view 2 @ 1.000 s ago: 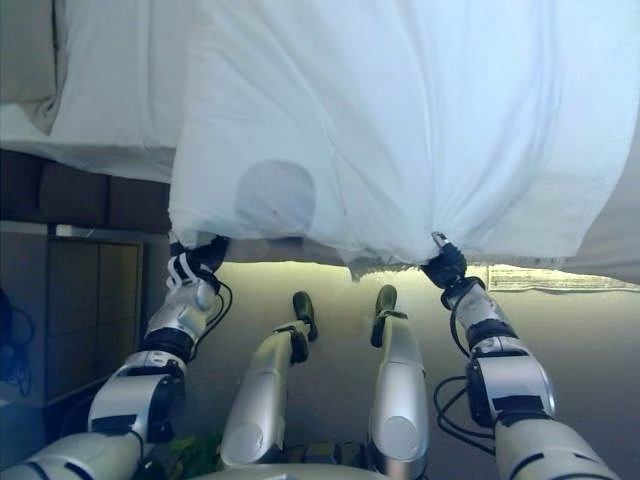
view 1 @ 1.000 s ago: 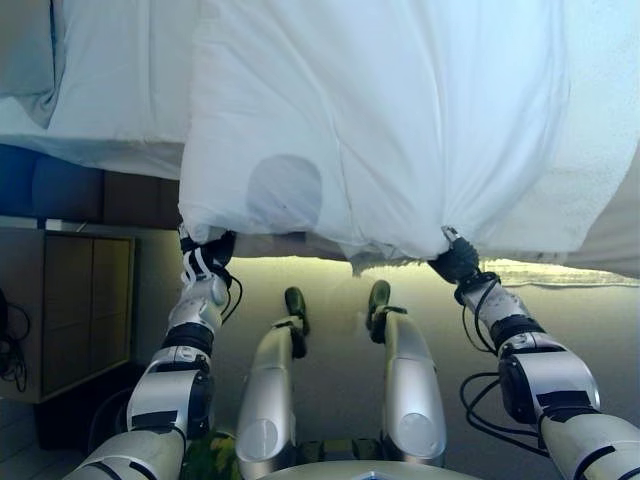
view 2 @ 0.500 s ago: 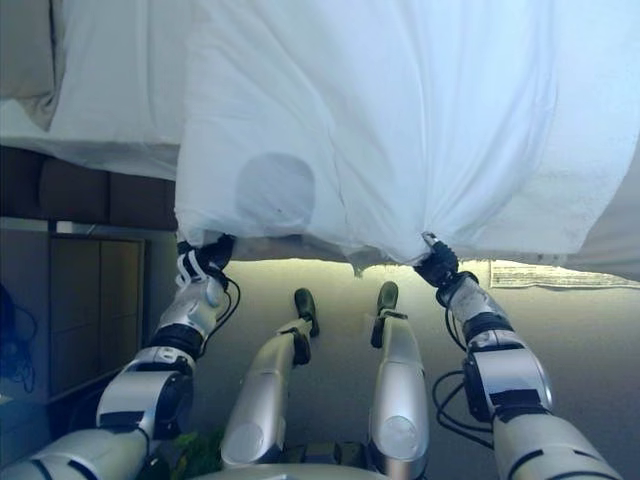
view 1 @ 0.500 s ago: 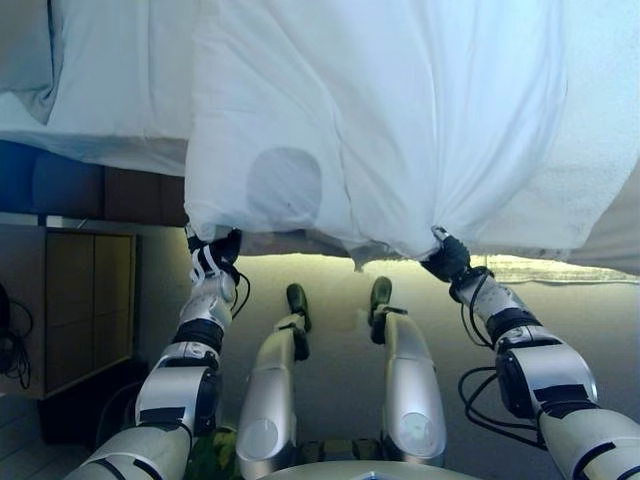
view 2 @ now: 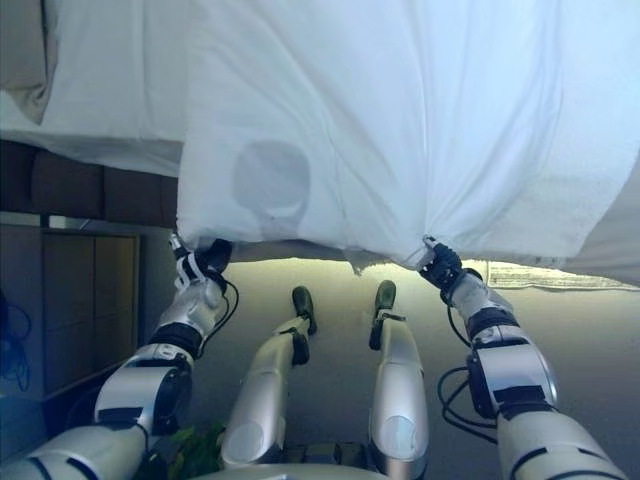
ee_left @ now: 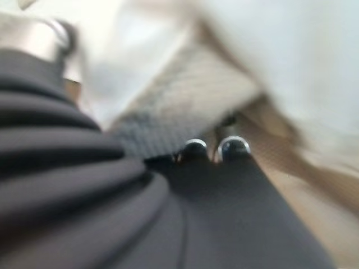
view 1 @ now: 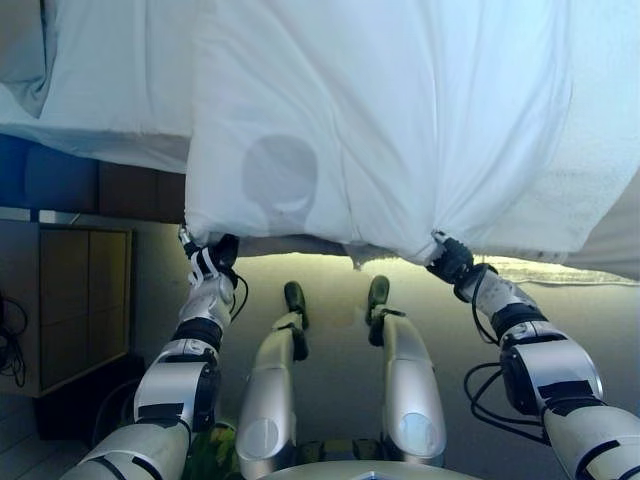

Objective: Make the bed neatly

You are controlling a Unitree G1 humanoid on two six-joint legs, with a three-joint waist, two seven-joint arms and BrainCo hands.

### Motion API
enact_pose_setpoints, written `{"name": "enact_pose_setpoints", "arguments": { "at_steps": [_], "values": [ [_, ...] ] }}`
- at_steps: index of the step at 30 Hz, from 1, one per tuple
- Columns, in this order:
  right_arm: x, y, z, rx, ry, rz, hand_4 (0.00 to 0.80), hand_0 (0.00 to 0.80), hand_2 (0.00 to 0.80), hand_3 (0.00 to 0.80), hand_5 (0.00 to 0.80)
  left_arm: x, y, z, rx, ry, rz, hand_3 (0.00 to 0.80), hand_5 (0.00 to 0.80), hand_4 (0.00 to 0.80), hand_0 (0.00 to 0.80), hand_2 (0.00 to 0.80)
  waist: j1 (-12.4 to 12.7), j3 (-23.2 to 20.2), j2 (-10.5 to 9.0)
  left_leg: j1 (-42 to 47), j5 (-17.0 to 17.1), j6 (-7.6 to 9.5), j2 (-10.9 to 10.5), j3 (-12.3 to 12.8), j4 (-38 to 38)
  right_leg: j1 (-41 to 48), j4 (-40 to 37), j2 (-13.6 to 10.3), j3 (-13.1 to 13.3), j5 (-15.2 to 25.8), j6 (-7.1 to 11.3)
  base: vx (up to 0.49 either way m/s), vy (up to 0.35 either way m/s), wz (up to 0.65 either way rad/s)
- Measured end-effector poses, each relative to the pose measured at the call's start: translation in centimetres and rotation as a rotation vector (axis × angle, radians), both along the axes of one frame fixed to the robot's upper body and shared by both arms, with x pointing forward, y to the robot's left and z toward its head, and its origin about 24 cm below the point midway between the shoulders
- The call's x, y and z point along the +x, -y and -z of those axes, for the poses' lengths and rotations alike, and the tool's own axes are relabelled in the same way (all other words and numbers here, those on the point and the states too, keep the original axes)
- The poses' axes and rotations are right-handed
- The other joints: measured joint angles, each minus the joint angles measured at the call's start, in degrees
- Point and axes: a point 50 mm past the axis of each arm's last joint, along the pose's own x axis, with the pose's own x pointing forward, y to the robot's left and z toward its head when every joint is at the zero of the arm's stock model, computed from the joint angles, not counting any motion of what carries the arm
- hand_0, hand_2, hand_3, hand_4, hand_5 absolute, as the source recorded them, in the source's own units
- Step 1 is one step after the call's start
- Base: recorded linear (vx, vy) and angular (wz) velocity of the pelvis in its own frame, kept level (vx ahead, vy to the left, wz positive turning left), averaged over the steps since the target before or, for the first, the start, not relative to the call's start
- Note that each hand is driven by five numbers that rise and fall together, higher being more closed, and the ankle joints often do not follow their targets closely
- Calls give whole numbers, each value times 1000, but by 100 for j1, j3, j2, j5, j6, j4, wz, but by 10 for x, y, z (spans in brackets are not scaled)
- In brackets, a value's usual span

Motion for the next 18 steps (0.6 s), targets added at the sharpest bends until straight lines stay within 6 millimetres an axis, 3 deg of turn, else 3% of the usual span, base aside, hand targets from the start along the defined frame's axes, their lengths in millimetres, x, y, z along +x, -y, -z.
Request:
{"name": "enact_pose_setpoints", "arguments": {
  "at_steps": [10,15,16,17,18],
  "values": [
    [-7,10,6,-26,-26,45,800,800,800,800,800,-24,1,28,61,-9,82,0,0,0,0,0,142,0,0,12,85,-15,-22,-116,-165,57,-94,-2,-134,9,-3,18,-41,6],
    [-11,13,10,-9,-16,85,800,800,800,800,800,-40,12,44,58,-13,113,0,0,0,0,0,276,0,1,-12,128,-23,-38,-177,-219,54,-106,-15,-199,4,-5,4,-62,6],
    [-11,10,12,-2,-16,86,624,624,624,624,624,-42,14,47,55,-11,114,0,0,0,0,0,275,0,1,-29,146,-23,-44,-206,-233,51,-107,-21,-227,2,-6,4,-72,18],
    [-11,9,13,0,-22,91,0,0,0,0,0,-46,15,51,51,-13,113,0,0,0,0,0,275,0,1,-58,161,-28,-47,-254,-232,49,-108,-23,-256,1,-8,4,-77,18],
    [-13,9,16,-2,-37,97,0,0,0,0,0,-48,16,53,50,-12,111,0,0,0,0,0,290,0,1,-74,175,-30,-48,-284,-237,49,-108,-24,-283,-3,-13,7,-80,17]
  ]
}}
